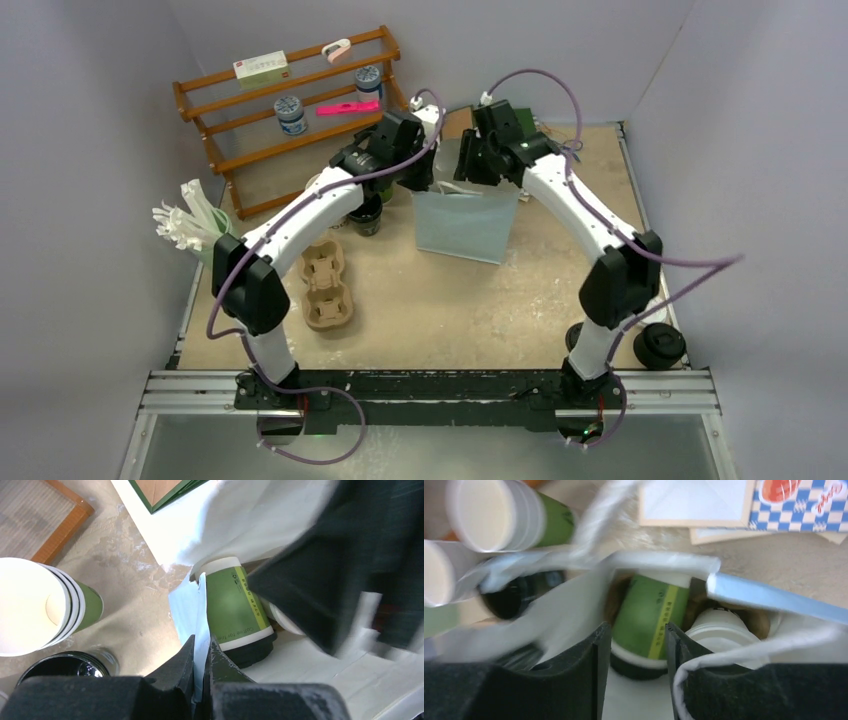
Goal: Pack the takeout coffee
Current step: Pick up the coffee cup from the cup tray.
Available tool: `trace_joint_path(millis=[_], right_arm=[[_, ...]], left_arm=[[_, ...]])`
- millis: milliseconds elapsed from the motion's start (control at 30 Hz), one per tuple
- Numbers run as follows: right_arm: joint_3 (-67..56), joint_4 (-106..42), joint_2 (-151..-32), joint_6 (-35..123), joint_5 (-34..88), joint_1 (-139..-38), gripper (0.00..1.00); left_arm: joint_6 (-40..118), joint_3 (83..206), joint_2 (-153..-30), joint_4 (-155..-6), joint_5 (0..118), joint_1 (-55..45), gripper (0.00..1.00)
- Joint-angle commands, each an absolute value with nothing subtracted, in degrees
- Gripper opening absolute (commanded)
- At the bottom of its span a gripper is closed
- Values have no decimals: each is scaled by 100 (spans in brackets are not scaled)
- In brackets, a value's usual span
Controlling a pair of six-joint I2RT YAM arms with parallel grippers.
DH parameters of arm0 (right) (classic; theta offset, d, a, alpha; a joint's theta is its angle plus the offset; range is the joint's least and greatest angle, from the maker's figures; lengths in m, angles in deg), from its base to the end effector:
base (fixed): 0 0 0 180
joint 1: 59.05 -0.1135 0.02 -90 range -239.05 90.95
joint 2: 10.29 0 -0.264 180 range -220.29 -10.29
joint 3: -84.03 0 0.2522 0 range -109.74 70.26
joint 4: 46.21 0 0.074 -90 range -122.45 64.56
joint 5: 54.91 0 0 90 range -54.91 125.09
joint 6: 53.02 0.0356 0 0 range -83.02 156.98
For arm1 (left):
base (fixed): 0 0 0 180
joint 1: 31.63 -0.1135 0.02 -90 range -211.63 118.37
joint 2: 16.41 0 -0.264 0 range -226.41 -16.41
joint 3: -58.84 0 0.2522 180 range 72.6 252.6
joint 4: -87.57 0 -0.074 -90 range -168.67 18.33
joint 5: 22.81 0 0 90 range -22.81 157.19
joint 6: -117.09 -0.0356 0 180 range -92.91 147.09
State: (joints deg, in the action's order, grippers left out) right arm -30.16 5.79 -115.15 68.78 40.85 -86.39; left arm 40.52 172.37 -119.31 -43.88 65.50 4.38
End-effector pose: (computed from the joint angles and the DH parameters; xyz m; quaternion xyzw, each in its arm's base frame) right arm 0.3721 0.1884 0.3354 0.0557 0.9133 0.1578 0.3714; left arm 0.3337 -0.2438 0.3500 0.1822 0.8797 -0.1956 0.3932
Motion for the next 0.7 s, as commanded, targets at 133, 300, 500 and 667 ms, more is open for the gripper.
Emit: trace_joint_path(millis=[133, 300, 500, 667], right_arm=[[-2518, -454, -9829, 6659, 3605, -8605, 40], [-2114, -360, -9495, 6763, 3583, -8570, 42], [-1714, -29, -9520, 7051, 3816, -8573, 73], [-2130, 847, -10213, 7416, 4033, -8622, 90]], left_arm=[[3755, 16658, -11153, -5324, 6315, 433, 0], [3350, 16001, -10669, -5854, 6273, 607, 0], [3315, 15275, -10223, -6797, 6219, 777, 0], [4130, 15396, -10419, -6518, 5973, 790, 0]])
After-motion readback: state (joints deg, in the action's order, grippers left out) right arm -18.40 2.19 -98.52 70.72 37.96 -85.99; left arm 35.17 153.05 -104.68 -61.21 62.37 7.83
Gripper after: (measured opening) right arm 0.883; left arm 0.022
